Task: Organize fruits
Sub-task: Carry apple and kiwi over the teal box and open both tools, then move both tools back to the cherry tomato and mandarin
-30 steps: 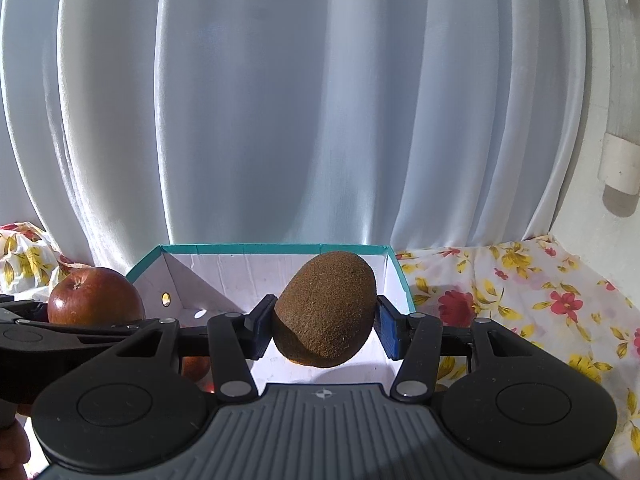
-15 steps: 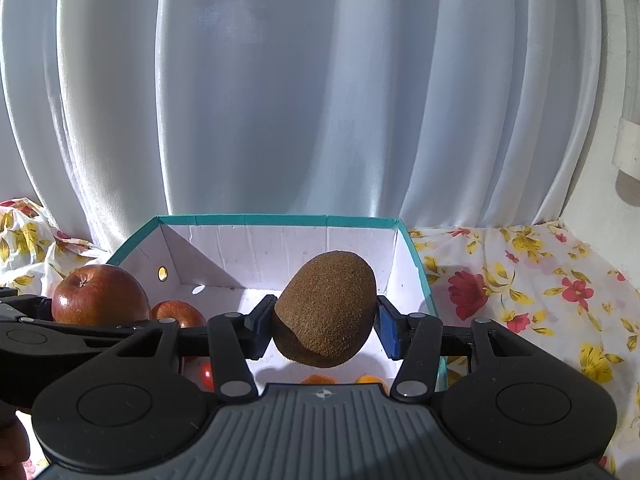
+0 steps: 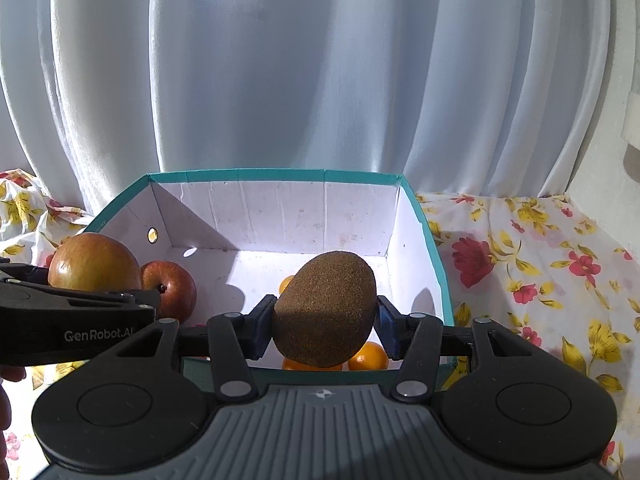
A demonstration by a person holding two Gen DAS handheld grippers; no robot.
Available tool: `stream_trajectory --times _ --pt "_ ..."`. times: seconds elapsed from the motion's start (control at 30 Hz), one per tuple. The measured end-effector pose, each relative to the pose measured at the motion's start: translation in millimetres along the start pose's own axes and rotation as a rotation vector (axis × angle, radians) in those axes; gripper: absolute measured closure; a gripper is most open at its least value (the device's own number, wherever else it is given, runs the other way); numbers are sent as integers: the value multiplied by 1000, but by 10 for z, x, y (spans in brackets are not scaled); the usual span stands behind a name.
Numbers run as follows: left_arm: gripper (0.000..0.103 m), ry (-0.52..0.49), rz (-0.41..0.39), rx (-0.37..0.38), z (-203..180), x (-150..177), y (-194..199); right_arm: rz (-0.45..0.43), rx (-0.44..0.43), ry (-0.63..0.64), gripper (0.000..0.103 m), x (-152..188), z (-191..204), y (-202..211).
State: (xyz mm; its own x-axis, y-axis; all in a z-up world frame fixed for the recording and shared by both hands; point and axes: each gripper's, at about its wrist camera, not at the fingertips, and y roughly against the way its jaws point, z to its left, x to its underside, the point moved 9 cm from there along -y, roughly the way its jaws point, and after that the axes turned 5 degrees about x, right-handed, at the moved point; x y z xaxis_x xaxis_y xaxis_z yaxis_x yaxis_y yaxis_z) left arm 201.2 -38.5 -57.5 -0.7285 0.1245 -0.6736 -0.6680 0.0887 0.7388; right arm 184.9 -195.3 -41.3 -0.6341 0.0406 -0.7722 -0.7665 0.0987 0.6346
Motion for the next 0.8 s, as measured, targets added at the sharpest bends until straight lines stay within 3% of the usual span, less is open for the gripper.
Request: stream_trajectory --times 0.07,0.13,0.2,0.37,0.57,0.7,0.8 --pt "24 1 9 0 6 17 -22 10 0 0 49 17 -2 -25" --pt "25 -9 -20 -6 6 -6 19 -9 8 -4 36 -9 -17 2" --pt "18 -24 -49 -19 10 -45 85 -51 19 -4 19 -68 -35 79" --pt "17 -1 -126 -1 110 -81 302 -140 3 -46 2 -135 -110 311" --pt "17 13 -218 30 228 95 597 -244 16 -125 0 40 -224 593" --pt "17 -44 -243 53 187 326 648 -229 3 -122 0 312 -168 653" --pt "17 -82 -206 51 108 522 560 -187 10 -96 0 524 -86 637"
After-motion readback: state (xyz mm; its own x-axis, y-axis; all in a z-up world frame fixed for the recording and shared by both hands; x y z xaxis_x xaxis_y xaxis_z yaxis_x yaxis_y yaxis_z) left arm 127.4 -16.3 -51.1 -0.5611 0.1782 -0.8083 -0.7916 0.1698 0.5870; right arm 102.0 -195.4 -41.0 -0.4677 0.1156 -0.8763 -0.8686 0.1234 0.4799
